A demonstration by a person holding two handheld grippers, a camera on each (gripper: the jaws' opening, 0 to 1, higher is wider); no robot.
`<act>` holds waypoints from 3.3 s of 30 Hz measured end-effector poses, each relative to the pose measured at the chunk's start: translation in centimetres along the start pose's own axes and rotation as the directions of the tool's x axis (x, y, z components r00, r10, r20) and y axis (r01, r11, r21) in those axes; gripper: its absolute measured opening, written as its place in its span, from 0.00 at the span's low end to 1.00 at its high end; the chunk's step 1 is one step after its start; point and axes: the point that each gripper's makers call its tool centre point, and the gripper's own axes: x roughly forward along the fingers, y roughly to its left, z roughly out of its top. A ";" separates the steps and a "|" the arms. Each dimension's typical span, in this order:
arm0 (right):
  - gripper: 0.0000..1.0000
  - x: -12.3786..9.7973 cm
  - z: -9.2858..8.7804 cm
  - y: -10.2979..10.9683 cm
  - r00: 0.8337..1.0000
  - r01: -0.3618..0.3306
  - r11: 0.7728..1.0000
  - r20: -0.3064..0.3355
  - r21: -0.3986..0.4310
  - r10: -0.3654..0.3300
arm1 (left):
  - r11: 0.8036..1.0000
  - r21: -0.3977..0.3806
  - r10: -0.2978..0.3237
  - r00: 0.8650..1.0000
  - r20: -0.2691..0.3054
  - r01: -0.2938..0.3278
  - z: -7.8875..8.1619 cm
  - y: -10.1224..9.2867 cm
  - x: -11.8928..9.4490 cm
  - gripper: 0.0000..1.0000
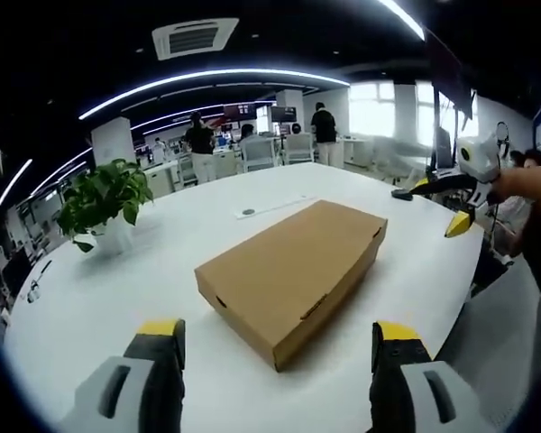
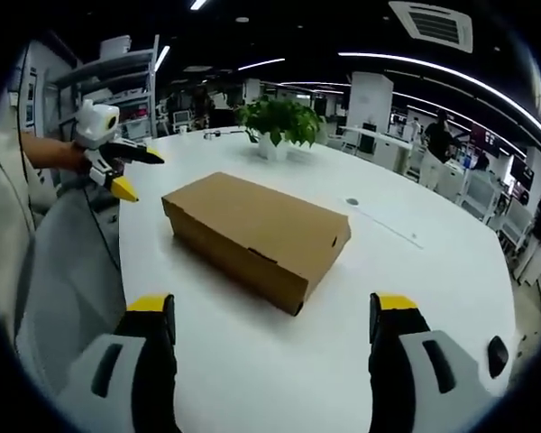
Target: Operate the shoe box by opening the lid, removing the specified soft item, and placing it in the target area until the item is outside and the box remains undamaged.
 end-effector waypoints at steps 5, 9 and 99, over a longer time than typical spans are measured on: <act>0.80 1.0 0.3 -0.6 1.000 -0.022 1.000 0.005 -0.021 0.023 | 1.000 -0.013 0.005 1.000 -0.008 -0.006 -0.2 0.0 0.5 0.82; 0.77 1.8 0.4 -1.2 0.999 -0.035 0.999 0.007 -0.026 0.035 | 1.000 -0.013 0.014 1.000 -0.012 -0.014 -0.4 -0.1 0.9 0.80; 0.37 10.4 -1.1 2.7 0.990 0.049 0.990 -0.136 0.129 -0.031 | 0.999 -0.013 0.042 0.979 -0.200 -0.046 -4.8 3.9 4.0 0.48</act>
